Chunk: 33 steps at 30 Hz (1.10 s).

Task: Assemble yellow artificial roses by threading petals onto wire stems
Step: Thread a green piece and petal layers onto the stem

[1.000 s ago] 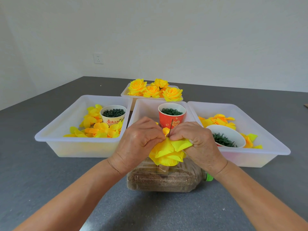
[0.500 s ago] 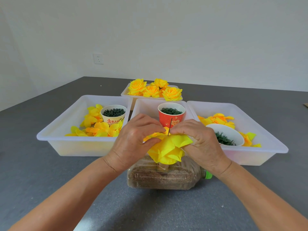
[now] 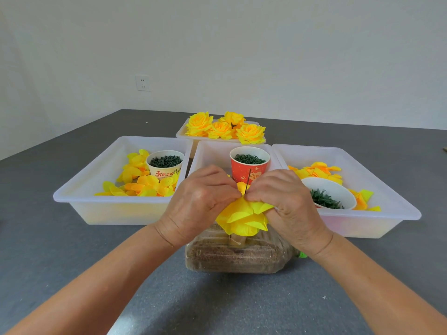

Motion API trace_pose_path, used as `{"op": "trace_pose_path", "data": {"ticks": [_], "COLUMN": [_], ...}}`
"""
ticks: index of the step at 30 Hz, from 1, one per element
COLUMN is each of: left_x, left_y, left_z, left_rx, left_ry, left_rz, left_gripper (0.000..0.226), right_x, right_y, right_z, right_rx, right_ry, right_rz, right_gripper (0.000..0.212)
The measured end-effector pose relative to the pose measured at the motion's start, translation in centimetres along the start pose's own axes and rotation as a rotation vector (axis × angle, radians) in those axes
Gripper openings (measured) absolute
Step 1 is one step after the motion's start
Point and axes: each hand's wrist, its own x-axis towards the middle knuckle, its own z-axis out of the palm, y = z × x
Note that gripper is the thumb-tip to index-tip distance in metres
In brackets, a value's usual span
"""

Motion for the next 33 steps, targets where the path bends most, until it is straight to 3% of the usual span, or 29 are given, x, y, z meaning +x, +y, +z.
{"op": "trace_pose_path", "data": {"ticks": [7,15,25,27,31,33], "left_x": [0.0,-0.4,-0.3,-0.4,0.1,0.8], "left_y": [0.2,-0.1,0.1,0.3,0.5,0.6], "left_z": [0.2,0.4,-0.2,-0.4,-0.5,-0.2], "left_rx": [0.050,-0.005,0.019,-0.055,-0.339,-0.437], "left_ry": [-0.043,-0.035,-0.101,-0.142,-0.155,-0.178], "left_rz": [0.064,-0.007,0.042,-0.049,-0.453,-0.570], "left_gripper": [0.018,0.011,0.016,0.010,0.013,0.009], "right_x": [-0.2,0.0,-0.3,-0.3,-0.2,-0.3], "right_y": [-0.1,0.0,0.1,0.2,0.3,0.3], "right_z": [0.4,0.1,-0.4,-0.6,-0.9,-1.0], "right_rx": [-0.074,-0.010,0.074,0.115,0.251,0.269], "right_ry": [-0.074,-0.079,-0.199,-0.234,-0.265,-0.272], "right_rz": [-0.059,-0.034,0.029,0.048,0.168,0.226], "right_gripper": [0.028,0.030,0.035,0.036,0.032,0.031]}}
